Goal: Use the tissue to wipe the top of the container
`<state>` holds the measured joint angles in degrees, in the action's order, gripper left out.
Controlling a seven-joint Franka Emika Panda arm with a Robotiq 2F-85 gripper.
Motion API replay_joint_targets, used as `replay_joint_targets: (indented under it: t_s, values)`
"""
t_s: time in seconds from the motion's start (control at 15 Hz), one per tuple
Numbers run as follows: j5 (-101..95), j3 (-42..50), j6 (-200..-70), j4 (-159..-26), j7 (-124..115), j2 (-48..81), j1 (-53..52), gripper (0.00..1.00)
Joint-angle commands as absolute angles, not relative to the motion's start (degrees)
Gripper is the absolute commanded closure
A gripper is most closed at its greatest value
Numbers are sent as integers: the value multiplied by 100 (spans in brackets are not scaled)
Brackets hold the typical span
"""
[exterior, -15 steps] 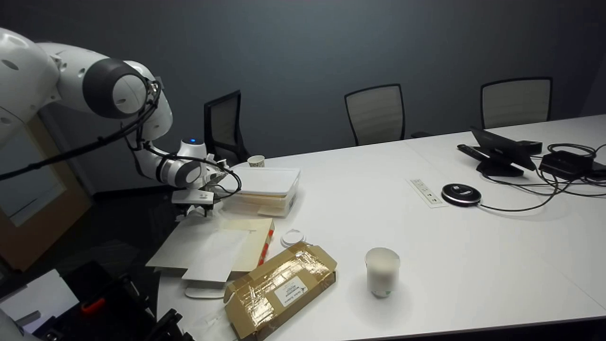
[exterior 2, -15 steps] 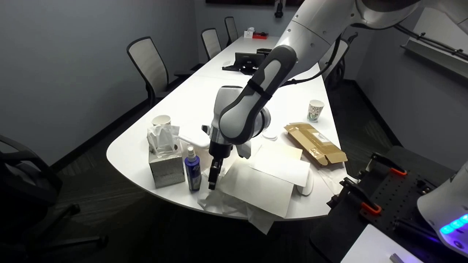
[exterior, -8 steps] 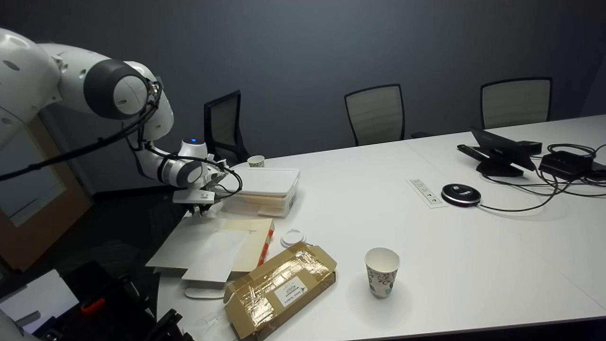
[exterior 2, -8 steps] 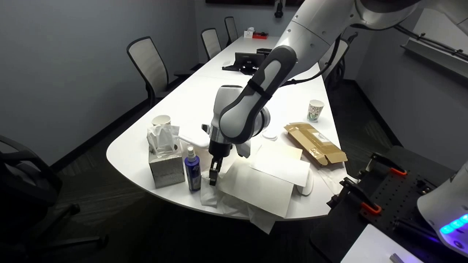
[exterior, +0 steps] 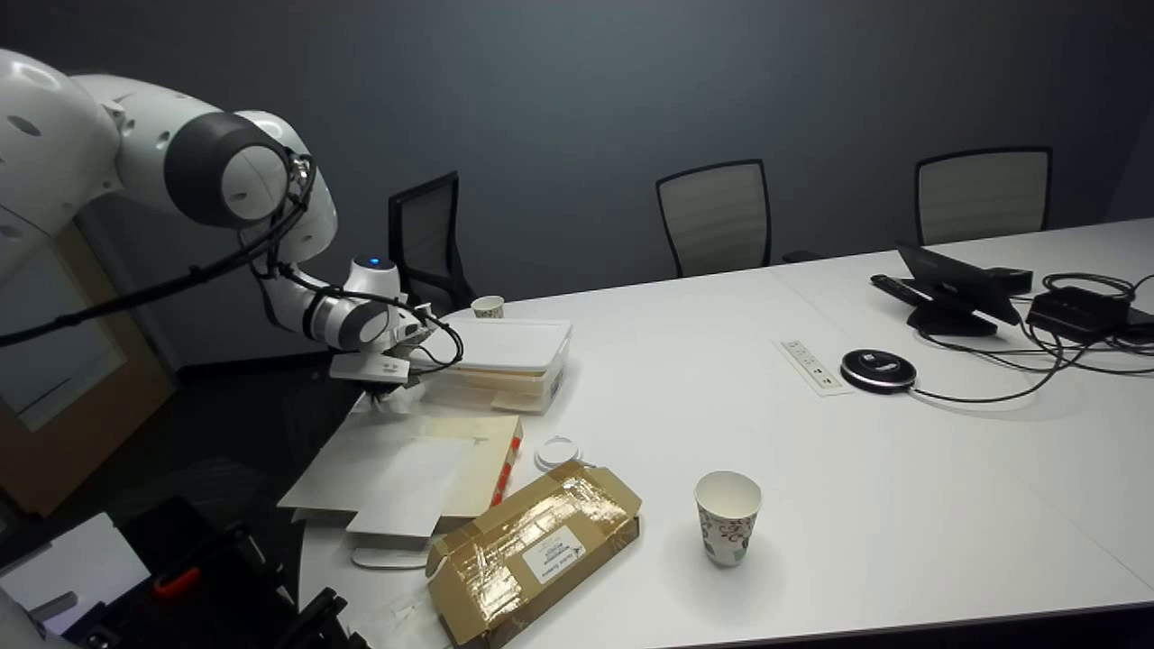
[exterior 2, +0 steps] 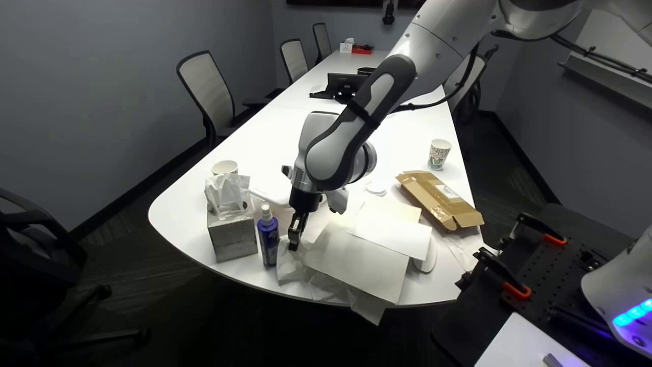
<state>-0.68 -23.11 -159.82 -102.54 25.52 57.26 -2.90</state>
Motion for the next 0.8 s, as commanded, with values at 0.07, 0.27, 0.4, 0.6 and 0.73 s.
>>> replay_joint_targets:
  t_s: [0.07, 0.27, 0.4, 0.6, 0.73]
  values:
    - [122, -2764, -15727, -10731, 2369, 5111, 170, 100]
    - [283, -2780, -15374, -11006, 2161, 4599, 288, 100]
    - [403, -2649, -15099, -11270, 1949, 4077, 298, 100]
    - [515, -2460, -14990, -11510, 1851, 3424, 287, 100]
    - [409, -2238, -15104, -11469, 1914, 3207, 167, 100]
